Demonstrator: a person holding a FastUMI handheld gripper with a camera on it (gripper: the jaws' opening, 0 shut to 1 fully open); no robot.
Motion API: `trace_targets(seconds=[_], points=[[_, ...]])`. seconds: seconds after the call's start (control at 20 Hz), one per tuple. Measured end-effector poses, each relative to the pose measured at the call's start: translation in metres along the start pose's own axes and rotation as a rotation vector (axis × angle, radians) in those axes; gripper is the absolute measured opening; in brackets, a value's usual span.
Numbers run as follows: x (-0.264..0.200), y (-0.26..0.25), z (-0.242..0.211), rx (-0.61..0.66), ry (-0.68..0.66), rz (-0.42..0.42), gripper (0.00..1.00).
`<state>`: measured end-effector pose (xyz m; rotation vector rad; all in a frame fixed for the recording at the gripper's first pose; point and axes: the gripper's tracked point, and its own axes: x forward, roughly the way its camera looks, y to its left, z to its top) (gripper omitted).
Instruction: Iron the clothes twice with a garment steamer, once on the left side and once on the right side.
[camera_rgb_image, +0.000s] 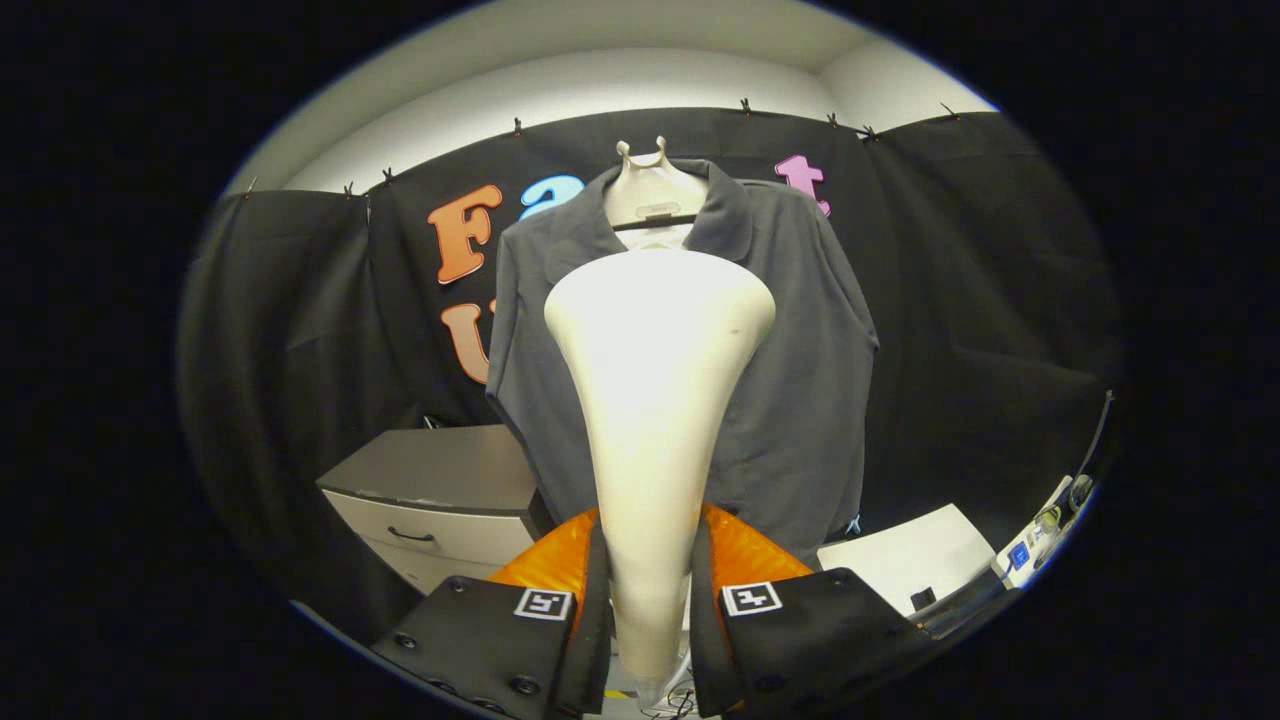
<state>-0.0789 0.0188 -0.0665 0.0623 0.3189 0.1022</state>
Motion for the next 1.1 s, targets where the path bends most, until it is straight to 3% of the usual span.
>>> trace_targets(seconds=[0.35,1.1], points=[[-0.015,0.008,0.045,-0.033,-0.080,0.003,0.40],[-0.010,0.006,0.037,-0.024,-0.049,0.002,0.41]])
